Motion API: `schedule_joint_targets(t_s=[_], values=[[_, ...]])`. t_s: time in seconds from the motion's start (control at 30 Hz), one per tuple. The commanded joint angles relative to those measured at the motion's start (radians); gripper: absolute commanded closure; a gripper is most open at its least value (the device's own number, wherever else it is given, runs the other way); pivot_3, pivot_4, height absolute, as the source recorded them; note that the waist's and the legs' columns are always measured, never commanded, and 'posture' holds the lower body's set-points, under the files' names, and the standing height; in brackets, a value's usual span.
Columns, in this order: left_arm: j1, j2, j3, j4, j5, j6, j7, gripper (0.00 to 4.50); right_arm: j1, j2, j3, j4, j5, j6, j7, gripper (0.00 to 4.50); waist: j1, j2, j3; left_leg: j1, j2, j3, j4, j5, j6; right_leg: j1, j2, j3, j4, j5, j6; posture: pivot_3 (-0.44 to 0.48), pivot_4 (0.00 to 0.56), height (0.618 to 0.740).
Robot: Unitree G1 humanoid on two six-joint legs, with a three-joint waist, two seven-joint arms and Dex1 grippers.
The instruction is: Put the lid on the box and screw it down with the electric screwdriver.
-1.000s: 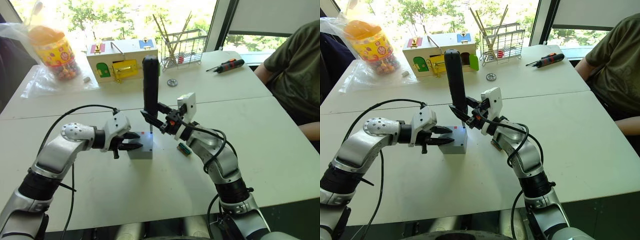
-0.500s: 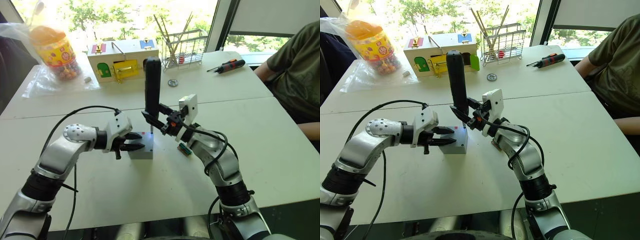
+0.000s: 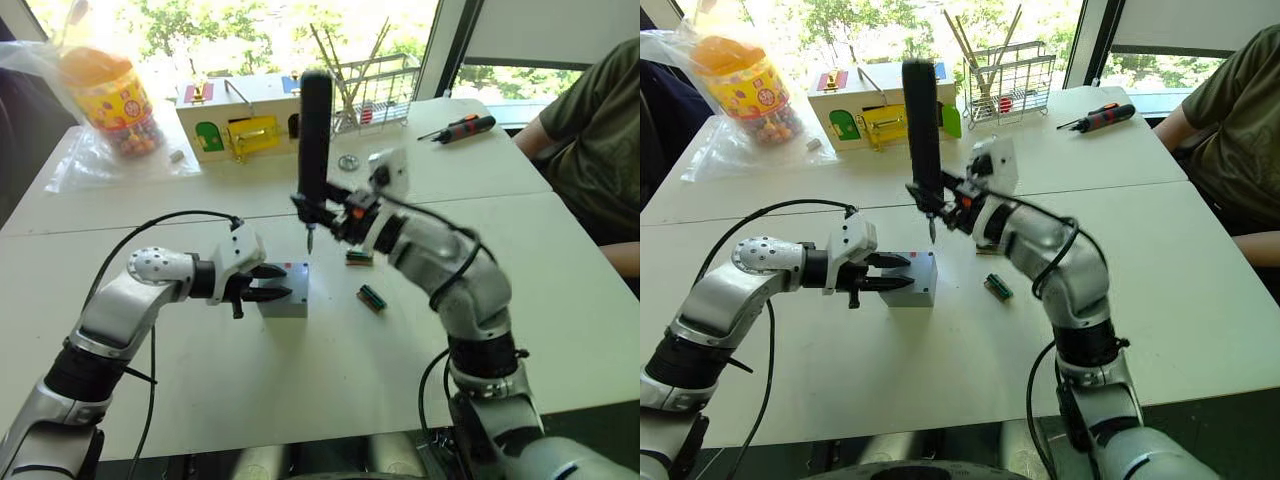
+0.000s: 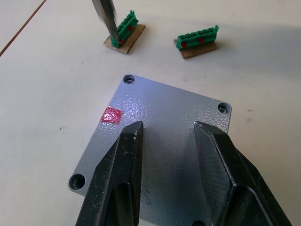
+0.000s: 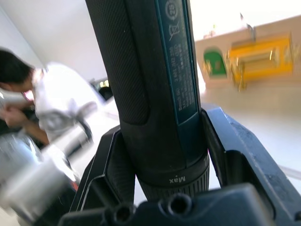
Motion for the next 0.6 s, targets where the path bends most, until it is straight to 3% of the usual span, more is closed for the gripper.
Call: schedule_joint_targets(t_s=[0.03,0.23,0.33,0.53,0.6], values=[[-0.042,-0.025,0.061,0.022,-0.066,0.051,0.009,2.79,-0.1,0.021,-0.141,-0.06,0.182,0.085,-0.064,2.74,-0.001,0.0,0.0,-0.001,0.0,-0.001,0.0,0.001,-0.001,0.0,0.0,0.0,0.0,0.0,0.0,0.0,0.15,0.74],[-0.139,-0.041,0.081,0.034,-0.11,0.076,-0.003,2.79,-0.164,-0.001,-0.255,0.033,0.272,0.186,-0.194,2.74,-0.004,-0.001,0.0,-0.007,0.0,-0.001,0.002,0.002,-0.003,-0.005,-0.001,-0.001,0.001,0.0,0.0,0.0,0.15,0.74],[-0.191,-0.032,0.039,0.026,-0.104,0.039,-0.066,2.79,-0.235,-0.098,-0.348,0.112,0.301,0.262,-0.261,2.74,0.0,0.0,0.005,-0.011,-0.001,-0.001,0.004,0.003,-0.004,-0.008,-0.002,-0.001,0.001,0.0,0.0,0.0,0.15,0.74],[-0.266,-0.061,-0.065,0.028,-0.04,-0.061,-0.137,2.79,-0.215,-0.546,-0.293,0.389,0.251,0.672,-0.142,2.74,0.006,0.0,0.008,-0.012,-0.003,-0.001,0.003,0.002,-0.002,-0.006,-0.004,-0.003,-0.002,0.0,0.0,0.0,0.15,0.74],[-0.264,-0.083,-0.085,0.022,-0.031,-0.086,-0.138,2.79,-0.189,-0.679,-0.228,0.499,0.35,0.735,-0.058,2.74,0.002,-0.001,0.011,-0.012,-0.003,0.001,0.004,0.001,-0.001,-0.006,-0.005,-0.002,-0.004,0.0,0.0,0.0,0.15,0.74]])
